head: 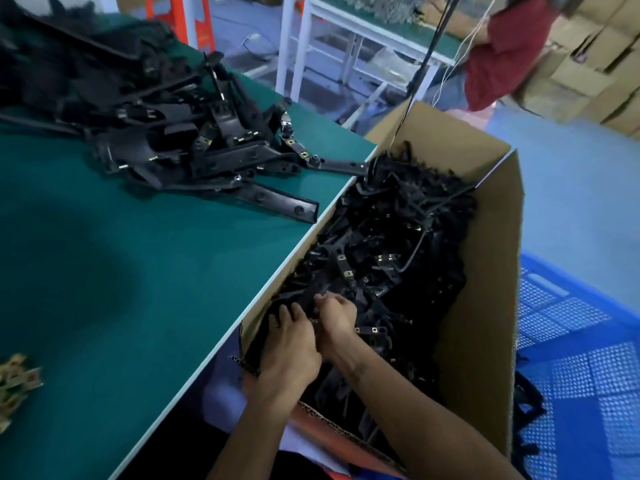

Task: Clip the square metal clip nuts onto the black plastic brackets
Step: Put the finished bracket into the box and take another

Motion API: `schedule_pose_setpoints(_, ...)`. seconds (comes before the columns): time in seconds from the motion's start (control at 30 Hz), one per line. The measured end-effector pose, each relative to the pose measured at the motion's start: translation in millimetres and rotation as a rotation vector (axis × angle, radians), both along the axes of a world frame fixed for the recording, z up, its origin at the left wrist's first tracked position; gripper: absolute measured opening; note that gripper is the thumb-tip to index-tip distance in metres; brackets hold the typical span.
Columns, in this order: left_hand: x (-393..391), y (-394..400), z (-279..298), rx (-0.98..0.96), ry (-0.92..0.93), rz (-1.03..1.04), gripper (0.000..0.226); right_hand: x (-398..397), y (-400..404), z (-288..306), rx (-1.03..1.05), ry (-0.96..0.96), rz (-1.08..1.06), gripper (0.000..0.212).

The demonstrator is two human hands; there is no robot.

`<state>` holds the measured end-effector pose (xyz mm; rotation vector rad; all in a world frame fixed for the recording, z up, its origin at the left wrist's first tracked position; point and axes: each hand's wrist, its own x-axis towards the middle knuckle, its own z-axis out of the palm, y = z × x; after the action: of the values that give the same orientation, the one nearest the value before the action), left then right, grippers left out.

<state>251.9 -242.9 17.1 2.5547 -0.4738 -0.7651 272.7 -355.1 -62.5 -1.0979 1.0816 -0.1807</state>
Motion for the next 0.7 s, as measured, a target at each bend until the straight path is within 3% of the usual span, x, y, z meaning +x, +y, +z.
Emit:
schedule_pose_setpoints(0.1,-2.2,-4.1,-22.4,-0.038,-0.015,0.008,0.077,28.8,-32.8,6.2,-0.055,0.013,-0.121,0.023)
schedule_pose_setpoints(0.2,-11.8,-10.9,-32.3,-0.11,-0.051,-0.065,0.07,48.8,-77.4,4.8,-0.082,0.023,-0.194,0.017)
schedule_pose_setpoints(0.37,-14.2,-16.7,-36.2,-0.152,-0.027,-0.158,0.063,37.6,-134.5,-4.8,-0.083,0.157,-0.086,0.037)
schedule_pose_setpoints(0.47,-14.2,-16.0,-33.1,-0.21,-0.033,-0.156,0.06,34.3,-140.5,-27.7,-0.136,0.253,-0.076,0.027)
schedule_pose_setpoints(0.57,-13.1,-18.0,-33.3,-0.228,-0.055,-0.156,0.056,34.3,-140.5,-42.3,-0.217,0.3,0.157,0.034)
schedule_pose_setpoints(0.7,-12.2,-20.3,-23.0,-0.229,-0.028,-0.177,0.051,33.0,-143.5,-37.8,-0.547,0.522,0.568,0.035)
